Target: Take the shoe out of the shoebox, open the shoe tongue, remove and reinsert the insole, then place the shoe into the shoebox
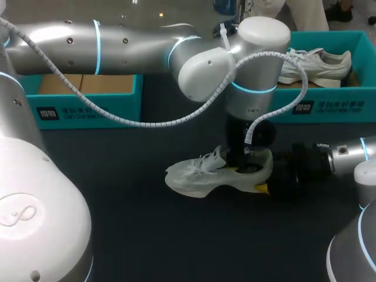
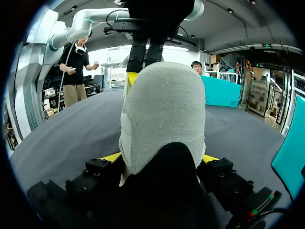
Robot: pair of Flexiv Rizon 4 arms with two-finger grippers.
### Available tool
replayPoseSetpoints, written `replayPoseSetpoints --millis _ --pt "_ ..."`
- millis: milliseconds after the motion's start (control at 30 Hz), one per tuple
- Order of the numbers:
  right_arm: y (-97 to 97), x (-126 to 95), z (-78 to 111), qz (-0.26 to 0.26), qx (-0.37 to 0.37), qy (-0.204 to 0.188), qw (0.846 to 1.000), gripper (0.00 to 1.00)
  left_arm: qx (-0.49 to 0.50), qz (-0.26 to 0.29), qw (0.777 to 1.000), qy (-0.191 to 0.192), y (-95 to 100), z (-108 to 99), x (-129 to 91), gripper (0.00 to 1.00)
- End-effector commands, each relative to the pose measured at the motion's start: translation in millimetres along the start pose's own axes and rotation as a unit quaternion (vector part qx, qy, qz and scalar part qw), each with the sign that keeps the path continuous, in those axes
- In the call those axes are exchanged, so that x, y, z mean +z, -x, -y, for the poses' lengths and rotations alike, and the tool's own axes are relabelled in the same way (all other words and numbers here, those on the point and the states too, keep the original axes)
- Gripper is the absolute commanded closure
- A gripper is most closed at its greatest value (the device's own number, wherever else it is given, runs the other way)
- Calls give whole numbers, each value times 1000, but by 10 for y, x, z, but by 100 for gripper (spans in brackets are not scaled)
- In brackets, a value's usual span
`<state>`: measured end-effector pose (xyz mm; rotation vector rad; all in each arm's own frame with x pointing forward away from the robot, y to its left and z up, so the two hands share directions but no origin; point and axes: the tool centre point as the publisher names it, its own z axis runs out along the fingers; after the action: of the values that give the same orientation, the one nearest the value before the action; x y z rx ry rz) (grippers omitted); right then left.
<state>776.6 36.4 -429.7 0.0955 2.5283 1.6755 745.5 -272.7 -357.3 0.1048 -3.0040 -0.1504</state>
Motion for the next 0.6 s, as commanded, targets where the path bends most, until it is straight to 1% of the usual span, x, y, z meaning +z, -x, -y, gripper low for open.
replayPoseSetpoints --millis 33,167,333,600 --pt "-9 11 11 0 0 -1 1000 100 -1 0 1000 1 9 1 65 100" --pt "-9 11 11 0 0 -1 1000 100 -3 6 1000 1 -28 -17 124 100" --pt "-9 11 11 0 0 -1 1000 100 1 14 1000 -8 -76 -14 179 100" --pt "-9 11 11 0 0 -1 1000 100 0 32 999 -14 -91 8 189 100"
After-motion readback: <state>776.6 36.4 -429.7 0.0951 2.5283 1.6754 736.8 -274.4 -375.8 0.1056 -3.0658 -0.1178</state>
